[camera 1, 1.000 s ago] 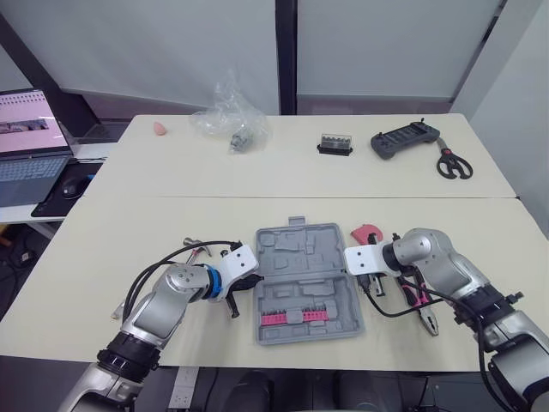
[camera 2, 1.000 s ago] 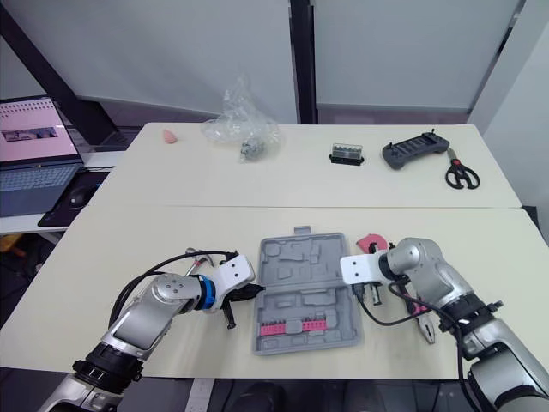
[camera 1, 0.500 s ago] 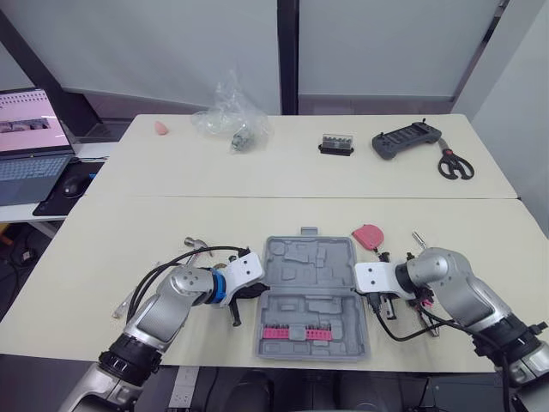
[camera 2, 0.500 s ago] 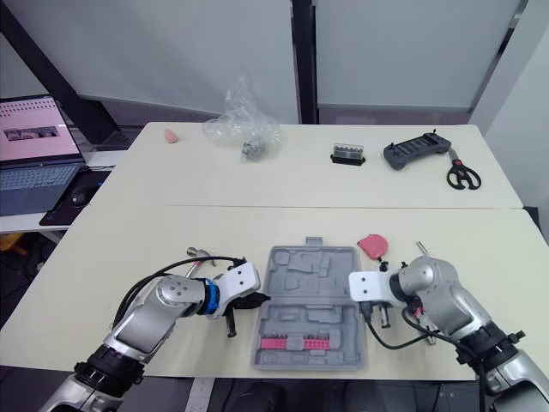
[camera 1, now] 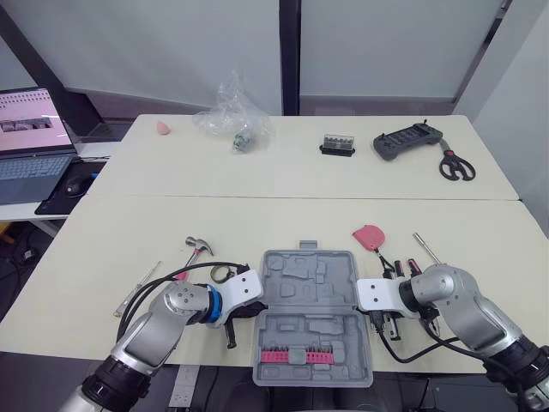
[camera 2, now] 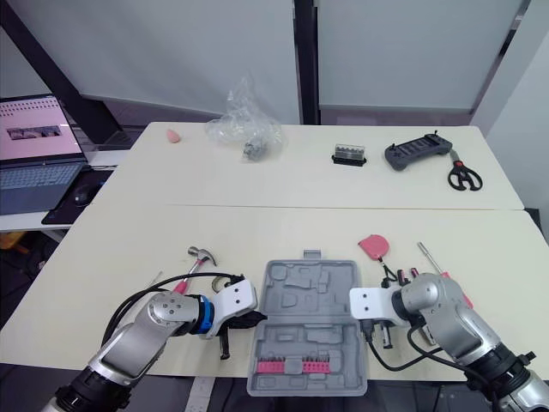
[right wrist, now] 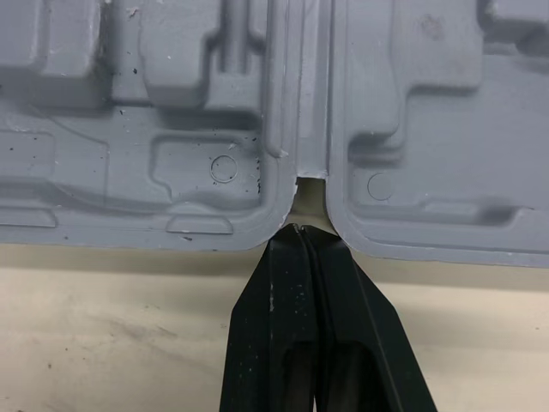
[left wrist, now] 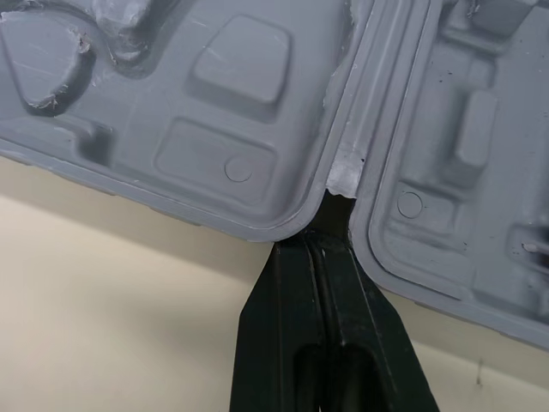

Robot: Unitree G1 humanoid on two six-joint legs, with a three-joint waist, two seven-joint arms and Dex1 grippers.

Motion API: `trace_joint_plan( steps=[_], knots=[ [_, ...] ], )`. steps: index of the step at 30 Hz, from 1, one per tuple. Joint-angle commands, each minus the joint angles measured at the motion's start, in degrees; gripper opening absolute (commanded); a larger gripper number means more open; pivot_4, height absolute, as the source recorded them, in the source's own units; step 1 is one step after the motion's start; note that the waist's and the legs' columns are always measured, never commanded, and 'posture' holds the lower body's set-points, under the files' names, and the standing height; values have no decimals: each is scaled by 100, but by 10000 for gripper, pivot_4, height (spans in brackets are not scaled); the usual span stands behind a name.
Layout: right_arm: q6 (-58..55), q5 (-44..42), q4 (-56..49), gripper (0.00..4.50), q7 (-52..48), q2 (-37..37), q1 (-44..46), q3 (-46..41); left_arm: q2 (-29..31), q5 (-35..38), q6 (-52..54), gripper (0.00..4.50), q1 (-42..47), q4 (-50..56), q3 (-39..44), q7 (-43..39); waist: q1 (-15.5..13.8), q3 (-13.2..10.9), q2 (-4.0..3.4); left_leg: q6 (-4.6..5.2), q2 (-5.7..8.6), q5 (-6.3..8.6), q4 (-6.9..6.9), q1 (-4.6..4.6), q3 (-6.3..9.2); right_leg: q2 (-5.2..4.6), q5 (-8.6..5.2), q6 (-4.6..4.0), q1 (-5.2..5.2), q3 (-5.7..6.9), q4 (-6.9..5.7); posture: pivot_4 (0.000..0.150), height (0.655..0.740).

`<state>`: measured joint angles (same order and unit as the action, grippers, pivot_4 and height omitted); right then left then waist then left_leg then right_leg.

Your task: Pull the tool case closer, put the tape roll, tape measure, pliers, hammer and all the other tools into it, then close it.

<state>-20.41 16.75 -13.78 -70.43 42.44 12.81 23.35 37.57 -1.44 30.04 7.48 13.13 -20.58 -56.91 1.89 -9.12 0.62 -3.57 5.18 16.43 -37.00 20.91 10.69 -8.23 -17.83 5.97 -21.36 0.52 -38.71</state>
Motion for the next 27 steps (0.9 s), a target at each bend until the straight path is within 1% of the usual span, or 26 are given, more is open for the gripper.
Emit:
trace_joint_plan(
  steps=[1,9,27],
  knots=[
    [104,-325,-469,73,-37,-169,-62,161,-95,111,-22,0,-153,357,-486,-206,-3,1,1,0,0,0,0,0,0,0,0,0,0,0,1,1500,7400],
    [56,-330,-602,73,-59,-137,-233,188,55,92,-1,0,-303,476,-459,-197,-4,2,4,1,-1,1,2,-1,0,0,0,0,2,0,5,1500,7400],
    [90,-364,-576,73,-87,1,-350,133,-14,-16,-235,0,-252,199,-551,-174,-36,4,7,1,-1,1,2,-2,1,1,0,0,9,3,13,1500,7400]
  ],
)
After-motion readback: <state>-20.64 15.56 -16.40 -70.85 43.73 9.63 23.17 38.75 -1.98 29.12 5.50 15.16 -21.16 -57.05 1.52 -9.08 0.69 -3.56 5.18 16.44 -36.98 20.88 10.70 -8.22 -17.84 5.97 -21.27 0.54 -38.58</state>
